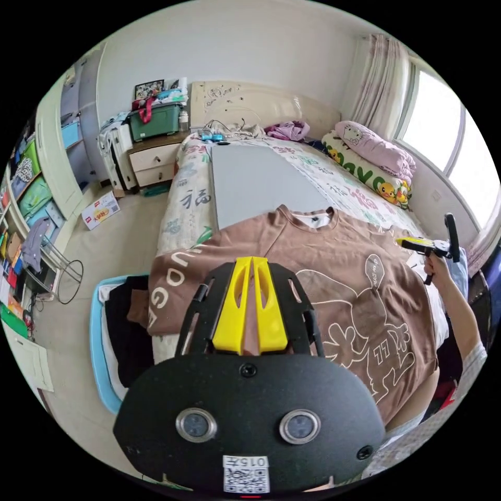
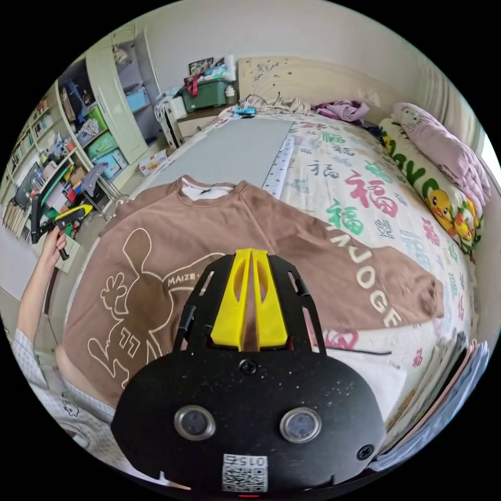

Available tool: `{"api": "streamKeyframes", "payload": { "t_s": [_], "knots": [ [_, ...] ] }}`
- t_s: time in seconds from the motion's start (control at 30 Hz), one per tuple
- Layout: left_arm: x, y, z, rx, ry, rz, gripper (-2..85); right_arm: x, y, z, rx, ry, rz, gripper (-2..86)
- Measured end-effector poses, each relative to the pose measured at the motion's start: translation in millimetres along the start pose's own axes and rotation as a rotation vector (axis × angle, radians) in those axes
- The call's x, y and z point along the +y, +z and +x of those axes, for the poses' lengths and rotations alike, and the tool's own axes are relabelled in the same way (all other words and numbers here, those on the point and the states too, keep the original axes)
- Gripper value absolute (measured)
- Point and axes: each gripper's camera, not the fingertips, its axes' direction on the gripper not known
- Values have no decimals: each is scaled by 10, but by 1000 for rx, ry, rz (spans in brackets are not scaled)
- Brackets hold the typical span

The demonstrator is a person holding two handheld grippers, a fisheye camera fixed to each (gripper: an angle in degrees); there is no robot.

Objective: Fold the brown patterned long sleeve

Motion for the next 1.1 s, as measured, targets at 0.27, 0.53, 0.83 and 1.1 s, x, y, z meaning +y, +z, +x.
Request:
{"api": "streamKeyframes", "payload": {
  "t_s": [0.27, 0.53, 0.83, 1.1],
  "knots": [
    [-857, 1554, 735, -5, 65, -145, -7, -706, 949, -233, 130, 45, -60, -4],
    [-1225, 2309, 653, -99, 42, -173, -8, -1120, 1536, -302, 356, -12, -111, -5],
    [-1146, 1700, 774, -187, 80, -132, -2, -828, 975, -148, 272, -5, 26, -4],
    [883, -1229, 327, 112, 111, -9, 63, 1528, -968, 183, -133, -87, 241, 12]
  ]
}}
